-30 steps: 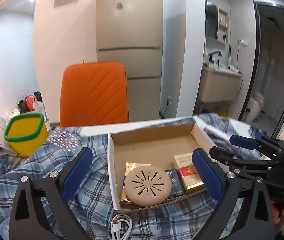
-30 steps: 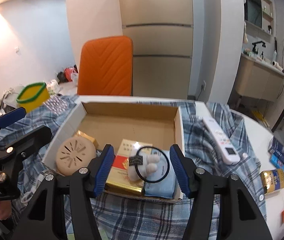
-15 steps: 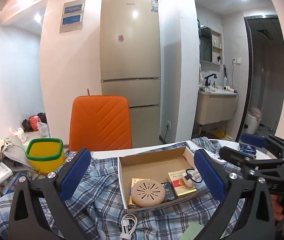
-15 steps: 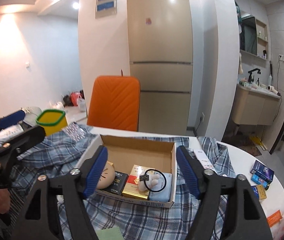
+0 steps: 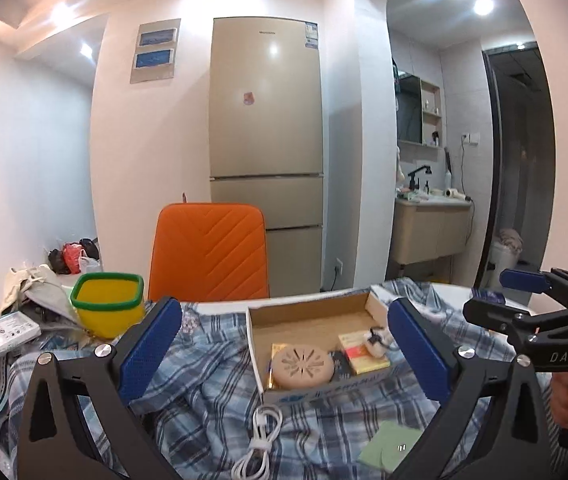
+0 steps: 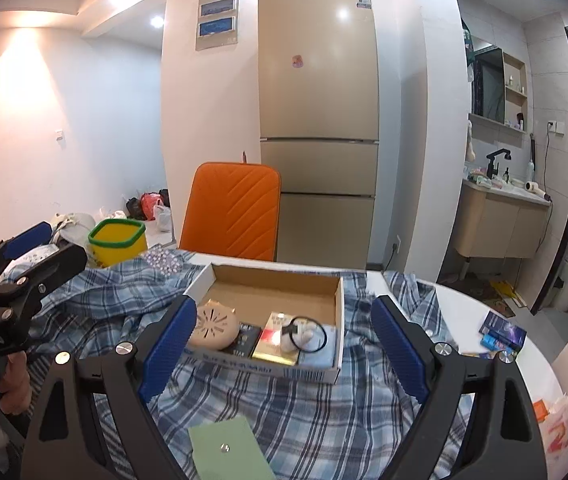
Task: Organize soft objects
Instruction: 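Withdraw both grippers and move the right gripper over the green felt pouch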
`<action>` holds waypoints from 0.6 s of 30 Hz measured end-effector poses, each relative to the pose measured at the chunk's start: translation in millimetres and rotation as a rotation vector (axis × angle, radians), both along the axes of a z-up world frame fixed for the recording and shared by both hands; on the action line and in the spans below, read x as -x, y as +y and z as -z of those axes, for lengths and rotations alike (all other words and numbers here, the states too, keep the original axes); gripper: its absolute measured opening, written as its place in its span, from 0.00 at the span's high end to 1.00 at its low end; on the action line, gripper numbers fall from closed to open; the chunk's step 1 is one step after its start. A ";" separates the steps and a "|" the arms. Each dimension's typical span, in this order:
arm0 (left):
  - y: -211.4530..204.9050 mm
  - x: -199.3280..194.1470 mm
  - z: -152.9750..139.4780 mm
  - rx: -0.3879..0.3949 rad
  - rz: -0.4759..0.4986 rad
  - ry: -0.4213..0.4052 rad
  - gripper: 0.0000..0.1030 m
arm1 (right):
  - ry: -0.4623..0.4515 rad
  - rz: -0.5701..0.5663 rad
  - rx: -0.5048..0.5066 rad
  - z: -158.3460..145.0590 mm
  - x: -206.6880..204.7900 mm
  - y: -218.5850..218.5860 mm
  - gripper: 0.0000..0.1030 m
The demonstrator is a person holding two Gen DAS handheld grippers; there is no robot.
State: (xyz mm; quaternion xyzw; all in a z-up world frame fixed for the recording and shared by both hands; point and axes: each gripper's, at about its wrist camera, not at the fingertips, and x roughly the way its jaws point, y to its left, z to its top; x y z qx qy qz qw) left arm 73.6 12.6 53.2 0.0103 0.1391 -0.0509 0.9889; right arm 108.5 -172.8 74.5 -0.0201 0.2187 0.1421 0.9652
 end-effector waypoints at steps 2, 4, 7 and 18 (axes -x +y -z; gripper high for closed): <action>-0.3 4.6 4.8 -0.006 0.004 0.028 0.00 | 0.021 -0.006 0.002 7.6 2.8 -1.8 0.12; 2.4 10.0 10.4 0.011 0.003 0.051 0.00 | 0.052 -0.013 0.003 16.3 5.1 -3.0 0.12; 4.5 16.9 18.7 0.046 0.004 0.087 0.00 | 0.081 -0.008 0.017 28.9 8.9 -3.8 0.12; 10.3 32.1 63.7 0.101 -0.065 0.271 0.00 | 0.281 -0.057 0.052 80.6 7.6 -1.0 0.12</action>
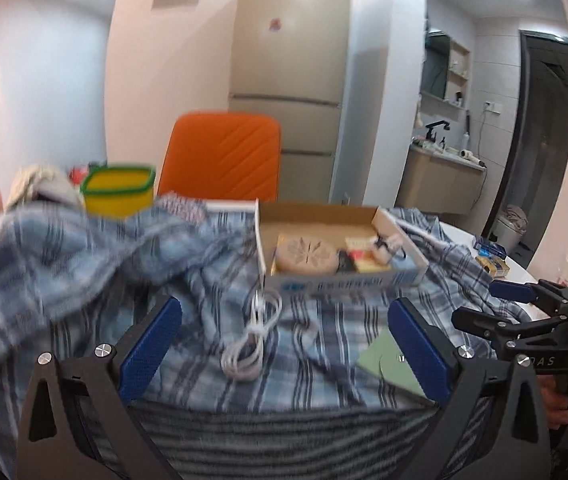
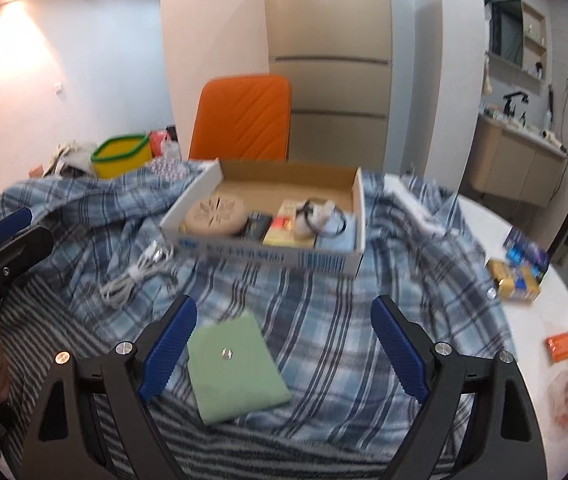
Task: Organize soft objects
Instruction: 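Withdraw both grippers and move the right gripper over the green felt pouch, then grasp the green felt pouch with the right gripper while the left gripper approaches the white cable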
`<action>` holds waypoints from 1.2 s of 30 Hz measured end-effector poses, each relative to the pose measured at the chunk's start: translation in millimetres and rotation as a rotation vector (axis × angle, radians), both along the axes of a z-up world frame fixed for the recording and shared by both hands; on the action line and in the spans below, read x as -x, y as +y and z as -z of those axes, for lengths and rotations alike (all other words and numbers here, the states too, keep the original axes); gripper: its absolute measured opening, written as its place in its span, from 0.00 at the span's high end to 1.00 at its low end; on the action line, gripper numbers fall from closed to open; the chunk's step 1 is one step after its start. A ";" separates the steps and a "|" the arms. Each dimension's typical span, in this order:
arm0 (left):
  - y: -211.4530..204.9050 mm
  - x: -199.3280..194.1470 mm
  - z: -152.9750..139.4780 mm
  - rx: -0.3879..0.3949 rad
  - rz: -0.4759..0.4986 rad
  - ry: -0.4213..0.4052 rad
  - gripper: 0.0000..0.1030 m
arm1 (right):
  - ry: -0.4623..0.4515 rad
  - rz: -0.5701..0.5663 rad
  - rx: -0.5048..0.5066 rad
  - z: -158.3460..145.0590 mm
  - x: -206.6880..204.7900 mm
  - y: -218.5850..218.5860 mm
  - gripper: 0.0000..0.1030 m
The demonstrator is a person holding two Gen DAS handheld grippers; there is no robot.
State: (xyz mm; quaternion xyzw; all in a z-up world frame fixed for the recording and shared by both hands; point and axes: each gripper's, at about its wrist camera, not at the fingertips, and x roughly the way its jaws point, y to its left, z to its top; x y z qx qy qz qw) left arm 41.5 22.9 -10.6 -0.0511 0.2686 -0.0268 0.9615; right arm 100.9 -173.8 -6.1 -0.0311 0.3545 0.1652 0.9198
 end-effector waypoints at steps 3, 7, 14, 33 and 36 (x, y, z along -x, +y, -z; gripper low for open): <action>0.8 3.5 8.5 0.006 -0.012 0.040 0.00 | 0.043 -0.038 0.022 10.5 -0.4 3.7 0.12; 0.0 6.2 12.8 0.005 -0.022 0.062 0.00 | 0.103 -0.126 0.053 22.5 -0.6 12.3 0.12; -7.0 5.0 15.3 -0.008 0.004 0.089 0.00 | 0.209 -0.272 0.070 41.5 -0.5 31.0 0.16; -17.2 9.3 15.3 -0.026 0.064 0.112 0.00 | 0.353 -0.356 0.117 57.2 -32.6 37.0 0.17; -18.0 8.0 16.8 -0.027 0.070 0.121 0.00 | 0.376 -0.369 0.122 61.9 -32.1 38.9 0.17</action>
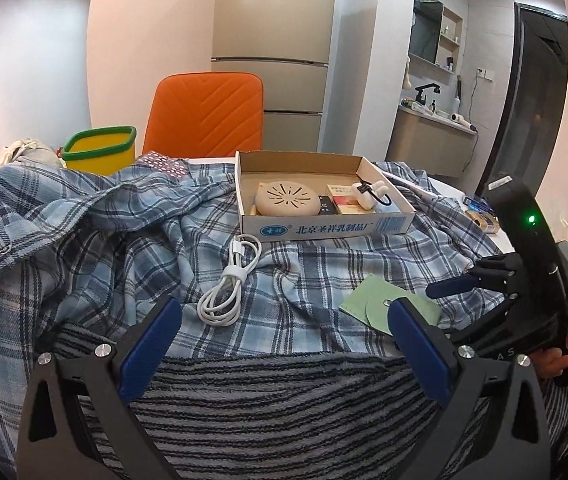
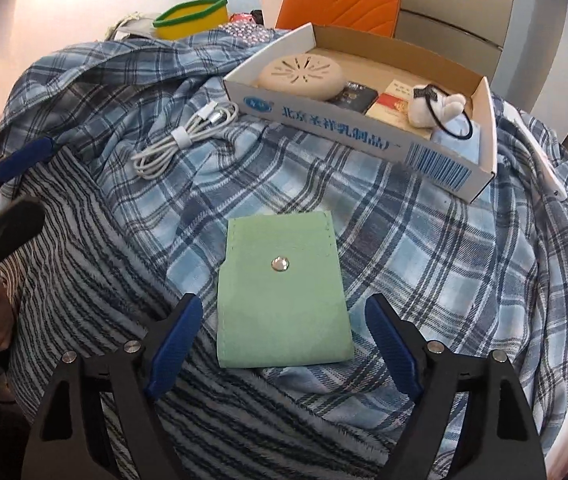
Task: Organize soft objects
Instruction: 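Grasp the green felt pouch with the right gripper while the left gripper approaches the white cable, then grasp the white USB cable with the left gripper while the right gripper lifts the pouch toward the box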
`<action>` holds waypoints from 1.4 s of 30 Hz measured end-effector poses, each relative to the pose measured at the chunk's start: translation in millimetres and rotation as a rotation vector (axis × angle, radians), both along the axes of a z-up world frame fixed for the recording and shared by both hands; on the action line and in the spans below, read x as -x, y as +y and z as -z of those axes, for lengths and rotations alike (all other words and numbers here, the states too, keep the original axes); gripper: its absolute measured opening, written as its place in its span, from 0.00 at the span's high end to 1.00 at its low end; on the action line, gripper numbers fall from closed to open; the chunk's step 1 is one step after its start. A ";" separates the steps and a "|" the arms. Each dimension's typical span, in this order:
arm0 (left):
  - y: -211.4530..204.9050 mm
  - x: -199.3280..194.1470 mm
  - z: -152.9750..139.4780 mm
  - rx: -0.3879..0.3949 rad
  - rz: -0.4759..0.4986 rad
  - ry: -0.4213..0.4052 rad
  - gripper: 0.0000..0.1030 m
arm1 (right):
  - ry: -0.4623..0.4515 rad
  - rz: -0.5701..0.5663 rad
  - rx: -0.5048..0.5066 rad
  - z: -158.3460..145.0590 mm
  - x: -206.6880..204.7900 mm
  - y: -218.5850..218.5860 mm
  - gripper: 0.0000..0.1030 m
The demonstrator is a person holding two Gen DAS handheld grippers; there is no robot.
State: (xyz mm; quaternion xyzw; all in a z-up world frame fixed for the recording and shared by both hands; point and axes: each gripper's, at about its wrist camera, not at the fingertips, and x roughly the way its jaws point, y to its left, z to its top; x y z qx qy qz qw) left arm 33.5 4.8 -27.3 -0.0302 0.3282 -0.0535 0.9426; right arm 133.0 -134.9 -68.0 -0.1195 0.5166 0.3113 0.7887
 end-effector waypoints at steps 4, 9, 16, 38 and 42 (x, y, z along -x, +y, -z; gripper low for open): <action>-0.8 0.4 -0.4 -0.003 0.004 -0.002 0.00 | 0.016 -0.015 0.010 3.9 2.3 3.8 0.17; -0.5 0.4 -0.3 -0.003 0.004 -0.003 0.00 | 0.020 0.007 0.025 6.5 1.3 4.3 0.27; -0.4 1.4 -2.6 -0.034 0.001 -0.014 0.00 | 0.009 0.023 0.016 3.5 3.7 0.8 0.30; 22.3 -75.8 2.3 -0.092 0.083 0.146 0.37 | -0.312 0.288 -0.179 -77.8 25.4 -29.5 0.30; 23.5 -96.7 20.0 -0.090 0.091 0.223 0.59 | -0.327 0.307 -0.188 -77.8 23.3 -31.1 0.30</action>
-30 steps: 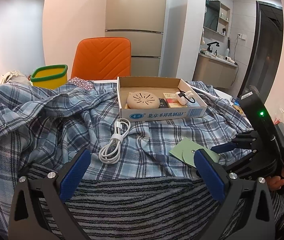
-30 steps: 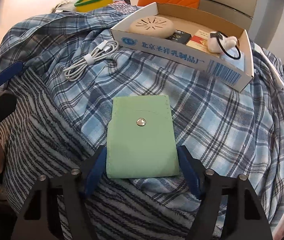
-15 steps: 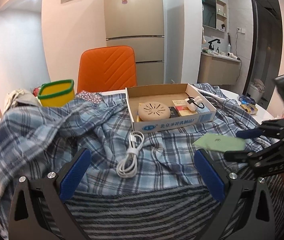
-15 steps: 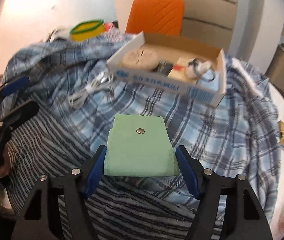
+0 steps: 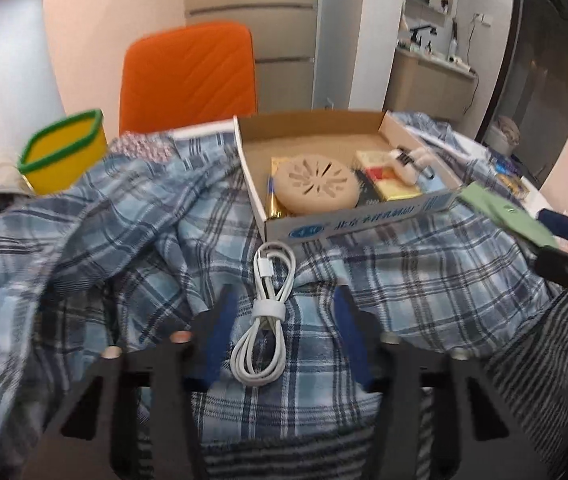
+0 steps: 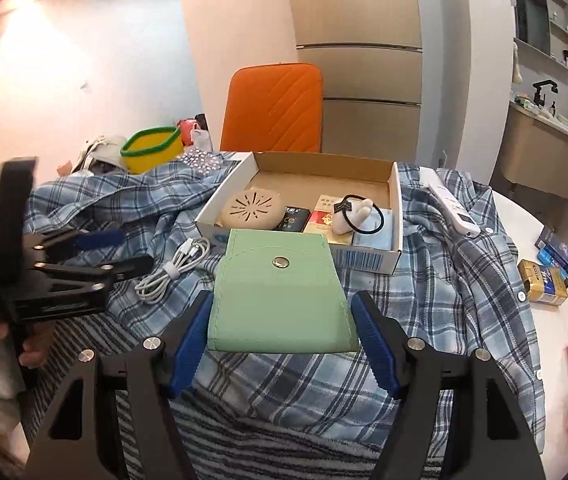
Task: Organize soft objects
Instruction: 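Grasp the white USB cable with the left gripper while the right gripper lifts the pouch toward the box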
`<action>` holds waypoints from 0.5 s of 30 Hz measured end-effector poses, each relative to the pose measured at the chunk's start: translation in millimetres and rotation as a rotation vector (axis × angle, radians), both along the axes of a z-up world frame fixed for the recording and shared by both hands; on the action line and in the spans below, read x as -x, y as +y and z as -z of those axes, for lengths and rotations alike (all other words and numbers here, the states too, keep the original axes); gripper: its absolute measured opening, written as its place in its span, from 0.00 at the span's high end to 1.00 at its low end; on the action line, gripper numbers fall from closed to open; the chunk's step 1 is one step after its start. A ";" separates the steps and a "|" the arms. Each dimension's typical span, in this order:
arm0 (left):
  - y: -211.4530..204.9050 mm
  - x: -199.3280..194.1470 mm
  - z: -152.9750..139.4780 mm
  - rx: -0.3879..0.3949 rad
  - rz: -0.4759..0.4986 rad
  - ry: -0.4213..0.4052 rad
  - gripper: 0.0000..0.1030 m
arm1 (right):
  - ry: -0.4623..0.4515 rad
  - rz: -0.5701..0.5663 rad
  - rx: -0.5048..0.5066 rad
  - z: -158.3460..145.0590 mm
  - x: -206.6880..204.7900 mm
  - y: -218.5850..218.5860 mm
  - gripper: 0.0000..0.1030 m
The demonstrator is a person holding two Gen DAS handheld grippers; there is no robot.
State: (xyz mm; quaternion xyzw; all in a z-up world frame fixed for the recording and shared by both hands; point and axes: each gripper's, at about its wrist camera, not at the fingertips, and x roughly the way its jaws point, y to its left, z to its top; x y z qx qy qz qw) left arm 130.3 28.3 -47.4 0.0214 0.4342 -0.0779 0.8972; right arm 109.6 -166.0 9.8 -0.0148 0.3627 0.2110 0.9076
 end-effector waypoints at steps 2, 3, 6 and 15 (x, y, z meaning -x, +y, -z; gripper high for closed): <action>2.2 -8.2 9.3 0.003 -0.012 0.030 0.61 | -0.001 0.001 0.007 1.1 -1.3 0.3 0.30; 2.9 -11.6 13.4 0.001 -0.018 0.044 0.61 | -0.001 0.000 0.009 1.7 -0.8 0.9 0.30; 4.0 -18.3 23.4 -0.007 -0.028 0.079 0.63 | -0.004 -0.002 0.018 4.1 -0.5 1.1 0.30; 2.7 -26.3 37.3 -0.027 -0.025 0.124 0.75 | 0.014 -0.002 0.021 12.0 -4.7 1.4 0.30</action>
